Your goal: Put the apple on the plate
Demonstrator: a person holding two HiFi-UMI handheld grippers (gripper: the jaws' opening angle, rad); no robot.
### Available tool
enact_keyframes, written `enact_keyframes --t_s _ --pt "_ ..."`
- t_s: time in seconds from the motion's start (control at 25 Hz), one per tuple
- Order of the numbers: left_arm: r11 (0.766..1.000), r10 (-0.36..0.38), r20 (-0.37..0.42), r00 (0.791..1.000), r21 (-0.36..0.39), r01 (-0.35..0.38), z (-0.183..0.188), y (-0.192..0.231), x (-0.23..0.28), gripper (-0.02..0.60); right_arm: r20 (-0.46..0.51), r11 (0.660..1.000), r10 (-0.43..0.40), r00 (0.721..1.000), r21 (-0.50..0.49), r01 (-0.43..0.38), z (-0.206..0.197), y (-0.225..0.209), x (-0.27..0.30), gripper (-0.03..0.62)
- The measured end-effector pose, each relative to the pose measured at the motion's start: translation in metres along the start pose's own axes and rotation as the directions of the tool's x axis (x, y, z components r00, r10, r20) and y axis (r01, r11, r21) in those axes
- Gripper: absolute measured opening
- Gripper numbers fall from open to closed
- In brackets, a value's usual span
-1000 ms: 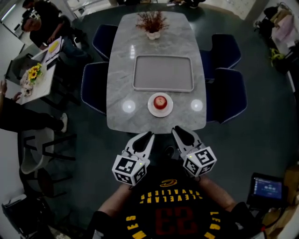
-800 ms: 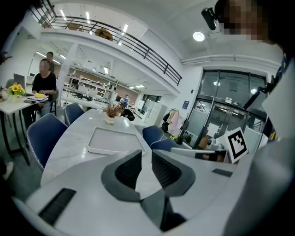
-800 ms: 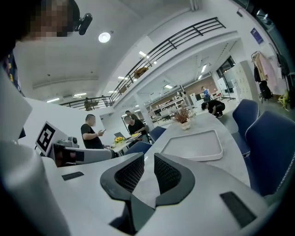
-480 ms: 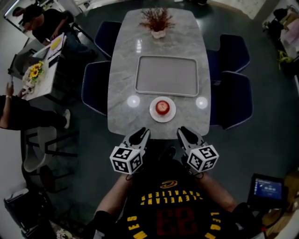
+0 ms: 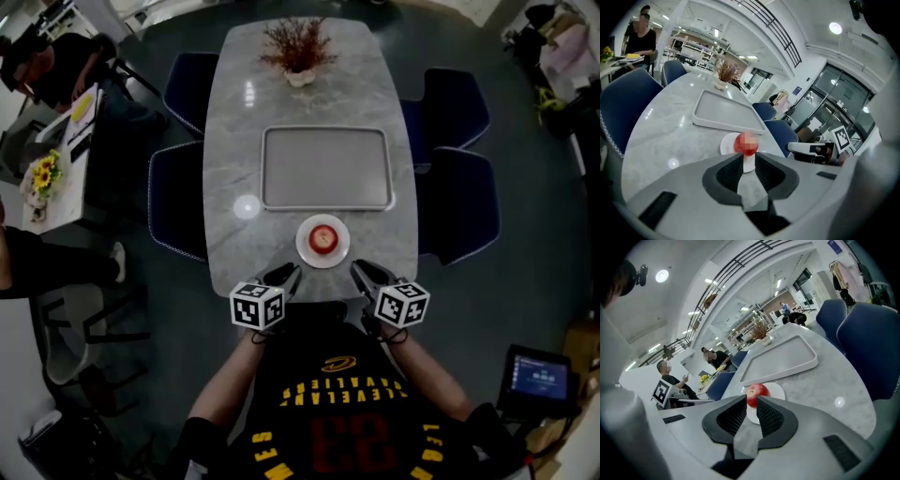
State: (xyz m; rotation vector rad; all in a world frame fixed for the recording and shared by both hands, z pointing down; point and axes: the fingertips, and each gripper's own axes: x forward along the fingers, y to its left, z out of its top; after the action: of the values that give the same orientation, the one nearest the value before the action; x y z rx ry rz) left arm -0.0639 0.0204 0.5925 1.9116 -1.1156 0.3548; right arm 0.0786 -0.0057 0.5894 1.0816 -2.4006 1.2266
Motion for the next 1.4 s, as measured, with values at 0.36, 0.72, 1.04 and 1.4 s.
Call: enact_keyframes --t_s 0.36,0.72,1.04,1.4 --pt "0.999 -0.037 -0.131 0.991 -0.038 0.032 0.003 0.049 0.048 0.064 -0.071 0.985 -0.170 0.983 -0.039 0.167 -0.003 -0.050 0.033 0.052" --pt "0.993 -0.026 -0.182 0.983 -0.120 0.004 -0.007 0.059 0.073 0.064 -0.144 0.981 -0.195 0.970 -0.043 0.190 -0.014 -0.075 0.056 0.052" --pt "0.980 -0.005 -0.200 0.980 -0.194 -0.035 -0.013 0.062 0.089 0.064 -0.212 0.988 -0.154 0.965 -0.001 0.158 -0.028 -0.086 0.072 0.052" --pt "0.943 -0.032 -0.220 0.975 -0.329 -0.044 -0.025 0.069 0.094 0.063 -0.252 0.980 -0.127 0.959 0.121 0.161 -0.032 -0.087 0.075 0.051"
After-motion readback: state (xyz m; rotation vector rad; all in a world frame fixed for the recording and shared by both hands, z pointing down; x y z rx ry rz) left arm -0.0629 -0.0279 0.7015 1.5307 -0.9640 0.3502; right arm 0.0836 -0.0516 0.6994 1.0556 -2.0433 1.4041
